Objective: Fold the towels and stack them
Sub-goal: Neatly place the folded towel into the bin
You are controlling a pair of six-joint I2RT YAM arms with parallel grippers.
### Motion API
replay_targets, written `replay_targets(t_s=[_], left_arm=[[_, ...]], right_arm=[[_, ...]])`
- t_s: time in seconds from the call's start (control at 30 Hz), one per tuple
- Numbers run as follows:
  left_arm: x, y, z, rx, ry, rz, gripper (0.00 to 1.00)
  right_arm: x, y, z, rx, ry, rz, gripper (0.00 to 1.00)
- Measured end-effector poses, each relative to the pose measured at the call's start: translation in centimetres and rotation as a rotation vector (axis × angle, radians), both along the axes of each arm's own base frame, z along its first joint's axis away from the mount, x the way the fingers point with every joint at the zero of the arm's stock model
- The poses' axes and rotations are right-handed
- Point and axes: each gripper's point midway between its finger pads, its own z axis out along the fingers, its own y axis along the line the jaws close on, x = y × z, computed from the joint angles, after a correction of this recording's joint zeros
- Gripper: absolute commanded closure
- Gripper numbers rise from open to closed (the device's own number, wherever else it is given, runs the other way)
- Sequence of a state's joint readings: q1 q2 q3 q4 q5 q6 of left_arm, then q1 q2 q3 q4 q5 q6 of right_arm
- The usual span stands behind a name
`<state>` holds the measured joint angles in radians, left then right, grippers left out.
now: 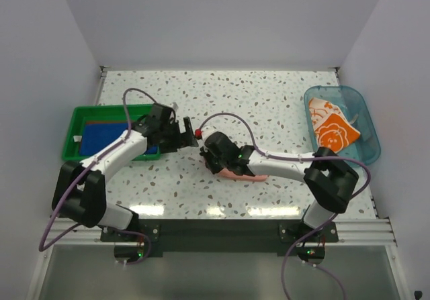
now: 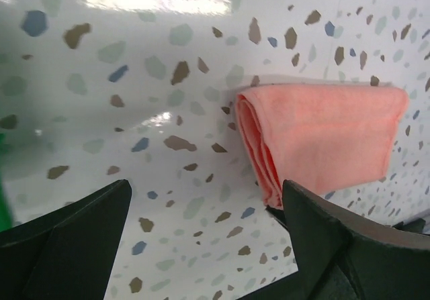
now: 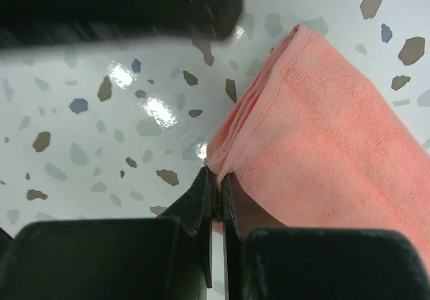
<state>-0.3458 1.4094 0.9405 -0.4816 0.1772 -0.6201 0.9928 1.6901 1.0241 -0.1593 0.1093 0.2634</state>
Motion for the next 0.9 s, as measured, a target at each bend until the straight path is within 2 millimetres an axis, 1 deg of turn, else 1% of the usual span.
replay_targets(t_s=[0.1, 0.2, 0.33, 0.5, 0.6, 0.7, 0.73, 0.8, 0.83, 0.9], left_arm=[[-1.0, -2.9, -0.5, -0.047, 0.035, -0.041, 0.0], [-1.4, -5.0, -0.8, -0.09, 0.056, -0.06, 0.0], [-1.2, -6.4, -1.4, -0.14, 0.071, -0.04, 0.0], [-1.6, -7.1, -3.0, -0.158, 0.112, -0.002, 0.01], [-2.4, -7.4, -3.9, -0.164, 0.14, 0.024, 0.06], [-3.0, -7.5, -4.8, -0.17, 0.165, 0.046, 0.13], [-3.1, -7.6, -5.1, -0.173, 0.174, 0.053, 0.19], [-3.2, -7.7, -5.7, -0.175, 0.188, 0.066, 0.26], [-3.2, -7.8, -5.8, -0.178, 0.193, 0.072, 0.35], [-3.0, -7.8, -6.0, -0.181, 0.193, 0.082, 0.44]], right_arm=[[0.0, 0.5, 1.0, 0.075, -0.013, -0.011, 1.0], [-0.1, 0.7, 1.3, 0.12, -0.013, -0.022, 1.0], [-0.2, 0.8, 0.9, 0.144, -0.005, -0.035, 1.0], [-0.3, 0.8, 0.6, 0.166, 0.001, -0.052, 1.0], [-0.2, 0.8, 0.5, 0.184, 0.002, -0.066, 1.0], [-0.2, 0.8, 0.3, 0.199, 0.006, -0.079, 1.0], [-0.1, 0.8, 0.4, 0.203, 0.005, -0.082, 1.0], [-0.1, 0.9, 0.3, 0.21, 0.007, -0.088, 1.0], [-0.1, 0.8, 0.3, 0.212, 0.008, -0.089, 1.0], [-0.1, 0.9, 0.3, 0.216, 0.009, -0.092, 1.0]])
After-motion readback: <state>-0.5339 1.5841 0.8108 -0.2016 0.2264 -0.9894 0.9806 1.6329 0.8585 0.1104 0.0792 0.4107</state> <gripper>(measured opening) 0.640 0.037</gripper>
